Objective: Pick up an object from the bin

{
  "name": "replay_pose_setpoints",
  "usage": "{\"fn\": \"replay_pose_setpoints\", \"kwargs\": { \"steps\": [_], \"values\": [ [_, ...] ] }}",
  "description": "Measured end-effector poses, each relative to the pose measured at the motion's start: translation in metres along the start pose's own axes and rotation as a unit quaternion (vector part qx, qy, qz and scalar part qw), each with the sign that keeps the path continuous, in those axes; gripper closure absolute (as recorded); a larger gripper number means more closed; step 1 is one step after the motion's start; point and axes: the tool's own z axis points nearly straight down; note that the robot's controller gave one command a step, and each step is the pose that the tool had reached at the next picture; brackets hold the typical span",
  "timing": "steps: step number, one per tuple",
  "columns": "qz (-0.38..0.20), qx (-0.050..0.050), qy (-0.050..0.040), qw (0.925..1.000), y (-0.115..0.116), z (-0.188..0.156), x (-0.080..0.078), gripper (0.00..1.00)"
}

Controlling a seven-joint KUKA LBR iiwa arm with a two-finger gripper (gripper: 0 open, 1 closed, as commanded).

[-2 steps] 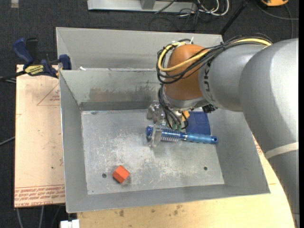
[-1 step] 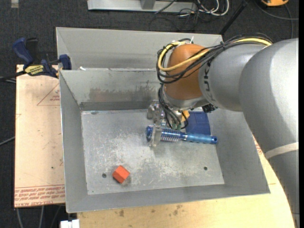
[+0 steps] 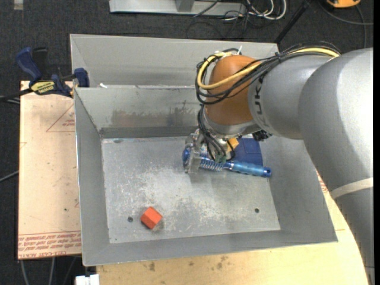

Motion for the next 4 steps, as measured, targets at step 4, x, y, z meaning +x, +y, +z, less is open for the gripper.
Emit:
{"fn": "replay_pose_setpoints", "kwargs": {
  "steps": [4],
  "values": [
    [0.000, 0.001, 0.0003, 1.0000, 0.002, -0.107, -0.004, 1.00]
  ]
}}
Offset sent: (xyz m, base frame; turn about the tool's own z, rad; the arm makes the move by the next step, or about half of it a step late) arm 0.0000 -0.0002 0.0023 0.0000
